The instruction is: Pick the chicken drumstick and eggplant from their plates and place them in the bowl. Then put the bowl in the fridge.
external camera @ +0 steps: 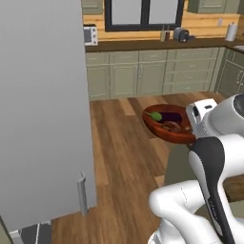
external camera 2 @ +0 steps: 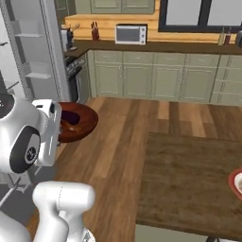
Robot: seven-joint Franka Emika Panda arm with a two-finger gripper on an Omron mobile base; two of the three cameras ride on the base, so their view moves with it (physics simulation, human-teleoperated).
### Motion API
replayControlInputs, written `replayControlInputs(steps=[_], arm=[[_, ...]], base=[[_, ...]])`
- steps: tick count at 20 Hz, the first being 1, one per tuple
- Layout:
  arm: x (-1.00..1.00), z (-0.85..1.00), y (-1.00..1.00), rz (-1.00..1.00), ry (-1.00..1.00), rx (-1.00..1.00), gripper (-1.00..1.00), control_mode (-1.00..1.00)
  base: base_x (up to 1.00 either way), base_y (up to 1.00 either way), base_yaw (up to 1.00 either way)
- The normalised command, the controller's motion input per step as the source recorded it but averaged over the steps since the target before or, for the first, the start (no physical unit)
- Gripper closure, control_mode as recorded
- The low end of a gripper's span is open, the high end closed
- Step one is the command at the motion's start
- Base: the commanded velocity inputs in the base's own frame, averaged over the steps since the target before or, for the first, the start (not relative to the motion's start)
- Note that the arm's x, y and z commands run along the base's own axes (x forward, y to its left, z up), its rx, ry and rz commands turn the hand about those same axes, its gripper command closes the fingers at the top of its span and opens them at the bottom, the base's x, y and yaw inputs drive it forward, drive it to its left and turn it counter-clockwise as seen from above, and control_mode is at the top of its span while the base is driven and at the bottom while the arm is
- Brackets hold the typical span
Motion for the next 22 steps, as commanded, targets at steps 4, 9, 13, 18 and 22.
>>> replayControlInputs(steps=[4,9,13,18,22], arm=[[0.00,0.00,0.00,0.00,0.00,0.00,1.00,1.00],[0.00,0.00,0.00,0.00,0.00,0.00,1.00,1.00],[0.00,0.00,0.00,0.00,0.00,0.00,1.00,1.00],[0.00,0.00,0.00,0.00,0.00,0.00,1.00,1.00],[0.00,0.00,0.00,0.00,0.00,0.00,1.00,1.00]], base=[[1.00,0.00,0.12],[0.77,-0.12,0.28],[0.60,-0.25,0.56],[0.40,-0.19,0.56],[0.57,-0.05,0.38]])
